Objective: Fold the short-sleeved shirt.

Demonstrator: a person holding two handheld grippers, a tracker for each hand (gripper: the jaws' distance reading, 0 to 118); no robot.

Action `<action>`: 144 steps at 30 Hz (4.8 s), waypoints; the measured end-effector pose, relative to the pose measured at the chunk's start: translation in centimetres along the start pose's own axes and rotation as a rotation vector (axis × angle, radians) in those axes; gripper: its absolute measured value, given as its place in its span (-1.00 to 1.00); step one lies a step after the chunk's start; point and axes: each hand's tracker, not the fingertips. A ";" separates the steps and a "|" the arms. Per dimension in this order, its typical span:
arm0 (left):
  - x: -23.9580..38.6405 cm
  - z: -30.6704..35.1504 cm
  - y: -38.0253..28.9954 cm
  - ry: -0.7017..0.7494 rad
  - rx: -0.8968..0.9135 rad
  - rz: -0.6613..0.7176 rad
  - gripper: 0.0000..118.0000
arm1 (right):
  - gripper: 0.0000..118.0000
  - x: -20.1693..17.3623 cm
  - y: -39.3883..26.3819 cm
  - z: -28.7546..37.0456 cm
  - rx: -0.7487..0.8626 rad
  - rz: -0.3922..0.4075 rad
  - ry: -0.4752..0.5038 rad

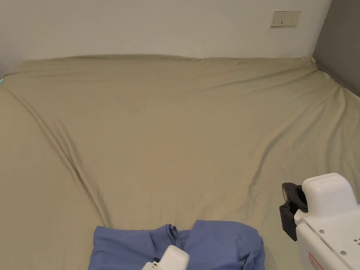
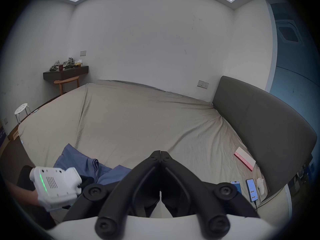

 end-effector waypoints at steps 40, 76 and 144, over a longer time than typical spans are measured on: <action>-22.7 -1.7 -6.8 -0.430 -0.144 0.936 -0.81 | -1.00 -2.4 1.0 -1.2 -0.024 0.058 0.035; -19.6 4.2 3.7 -0.100 -0.205 0.482 -0.80 | -1.00 -2.8 1.0 -0.9 -0.007 0.047 0.077; -20.6 10.5 -5.3 0.106 0.190 0.537 -1.00 | -1.00 -15.9 -3.2 -13.1 -0.257 0.086 0.475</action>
